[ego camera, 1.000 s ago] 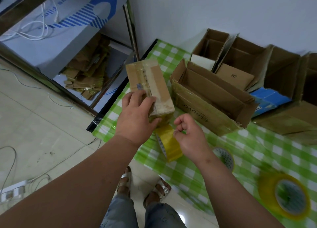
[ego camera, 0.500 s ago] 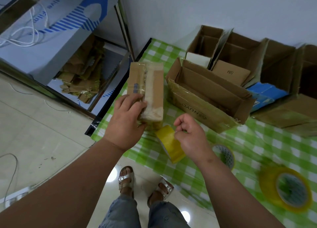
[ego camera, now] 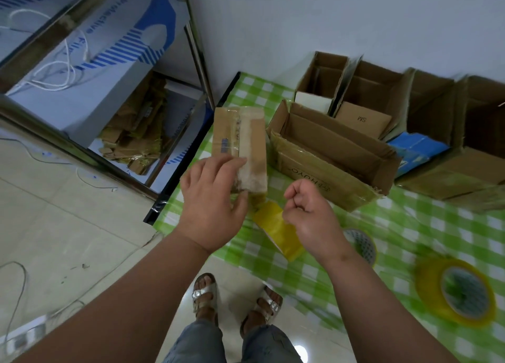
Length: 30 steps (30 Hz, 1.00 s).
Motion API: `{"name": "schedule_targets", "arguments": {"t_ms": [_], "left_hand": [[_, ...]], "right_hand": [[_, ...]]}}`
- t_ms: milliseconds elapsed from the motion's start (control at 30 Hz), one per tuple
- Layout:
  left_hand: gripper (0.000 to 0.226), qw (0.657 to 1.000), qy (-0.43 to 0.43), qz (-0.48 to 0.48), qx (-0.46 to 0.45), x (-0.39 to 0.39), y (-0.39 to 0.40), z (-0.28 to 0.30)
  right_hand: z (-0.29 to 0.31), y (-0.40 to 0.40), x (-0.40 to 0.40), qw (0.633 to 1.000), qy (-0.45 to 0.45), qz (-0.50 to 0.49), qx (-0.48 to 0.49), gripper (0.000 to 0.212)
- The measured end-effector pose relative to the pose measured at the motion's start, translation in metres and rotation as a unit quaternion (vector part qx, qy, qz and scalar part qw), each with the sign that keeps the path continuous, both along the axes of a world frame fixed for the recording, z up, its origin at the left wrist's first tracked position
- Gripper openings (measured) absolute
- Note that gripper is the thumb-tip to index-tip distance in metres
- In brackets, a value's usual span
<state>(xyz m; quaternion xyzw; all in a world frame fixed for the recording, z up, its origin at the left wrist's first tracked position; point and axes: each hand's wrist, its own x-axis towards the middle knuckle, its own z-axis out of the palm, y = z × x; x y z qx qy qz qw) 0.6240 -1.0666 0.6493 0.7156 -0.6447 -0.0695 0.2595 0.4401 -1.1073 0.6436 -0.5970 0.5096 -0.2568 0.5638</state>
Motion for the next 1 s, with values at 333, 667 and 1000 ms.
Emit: {"name": "schedule_targets", "arguments": {"t_ms": [333, 667, 1000], "left_hand": [[0.012, 0.945, 0.197, -0.108, 0.236, -0.033, 0.005, 0.02], [0.017, 0.917, 0.316, -0.021, 0.242, -0.03, 0.003, 0.036], [0.015, 0.788, 0.572, 0.111, 0.199, -0.013, 0.011, 0.036]], "right_hand": [[0.023, 0.01, 0.005, 0.998, 0.005, 0.017, -0.056, 0.023], [0.024, 0.012, -0.006, 0.995, 0.047, -0.012, -0.093, 0.045], [0.031, 0.002, -0.031, 0.979, 0.002, 0.142, 0.148, 0.045]]}}
